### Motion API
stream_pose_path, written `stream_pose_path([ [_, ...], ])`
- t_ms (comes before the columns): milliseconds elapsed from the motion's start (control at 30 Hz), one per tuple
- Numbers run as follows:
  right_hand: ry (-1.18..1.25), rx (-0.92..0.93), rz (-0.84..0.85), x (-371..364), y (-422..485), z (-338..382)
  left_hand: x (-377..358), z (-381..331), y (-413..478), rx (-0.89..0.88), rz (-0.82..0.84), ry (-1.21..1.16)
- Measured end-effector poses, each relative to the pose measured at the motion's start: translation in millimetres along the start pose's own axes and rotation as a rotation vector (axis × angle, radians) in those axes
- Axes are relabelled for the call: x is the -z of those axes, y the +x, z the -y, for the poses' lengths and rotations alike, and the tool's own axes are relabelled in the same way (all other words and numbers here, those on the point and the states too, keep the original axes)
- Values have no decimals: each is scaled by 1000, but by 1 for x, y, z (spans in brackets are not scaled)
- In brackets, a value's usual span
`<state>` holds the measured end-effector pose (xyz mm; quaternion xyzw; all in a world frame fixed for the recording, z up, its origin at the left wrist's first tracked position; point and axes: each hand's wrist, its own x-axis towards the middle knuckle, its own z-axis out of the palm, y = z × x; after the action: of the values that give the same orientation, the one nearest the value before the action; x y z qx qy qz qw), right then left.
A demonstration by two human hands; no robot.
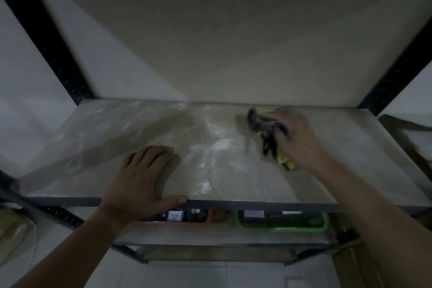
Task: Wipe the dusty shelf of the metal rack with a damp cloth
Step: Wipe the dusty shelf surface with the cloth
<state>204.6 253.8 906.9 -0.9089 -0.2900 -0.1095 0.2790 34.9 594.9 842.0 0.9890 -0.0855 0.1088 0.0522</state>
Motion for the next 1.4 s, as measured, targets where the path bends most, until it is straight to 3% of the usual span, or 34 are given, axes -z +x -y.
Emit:
stream_pose_path([
  [100,-371,-306,-108,52,-7,-78,-1,1,1,-2,-2,-3],
  [167,-482,-502,-28,68,-16,-108,0,1,2,-6,-10,-13],
  [267,-535,-607,176,47,-25,-118,-1,1,2,-14,-19,-16],
  [333,-507,-477,210,24,-16,-108,0,1,2,-13,-15,-12],
  [400,-421,-469,45,-8,3,-70,0,2,2,-13,-5,-9],
  [467,-225,-474,-17,-51,14,-7,1,1,2,-14,-1,-8],
  [567,-72,-237,91,-90,20,65,3,0,3,-19,-2,-13],
  [633,83,-201,125,-81,26,63,4,-1,3,-21,-8,-19],
  [700,119,-220,44,-52,31,30,4,-2,3,-23,-11,-20],
  [800,-47,-246,-137,9,27,-41,3,-1,3,-18,4,-11],
  [933,-318,-568,-139,87,-7,-152,3,0,3,-6,10,-9],
  [1033,-458,-754,-3,96,-32,-188,3,-1,4,4,13,2],
  [1100,-479,-706,93,94,-32,-188,4,-2,5,10,12,-3],
  [1200,-293,-555,208,66,-5,-151,5,-3,5,17,12,2],
  [1267,-295,-420,112,17,15,-101,6,-4,5,14,17,5],
  [1333,-82,-330,38,-38,27,-39,7,-4,5,11,24,9],
  [1400,41,-183,135,-74,32,13,8,-4,5,-1,22,18],
])
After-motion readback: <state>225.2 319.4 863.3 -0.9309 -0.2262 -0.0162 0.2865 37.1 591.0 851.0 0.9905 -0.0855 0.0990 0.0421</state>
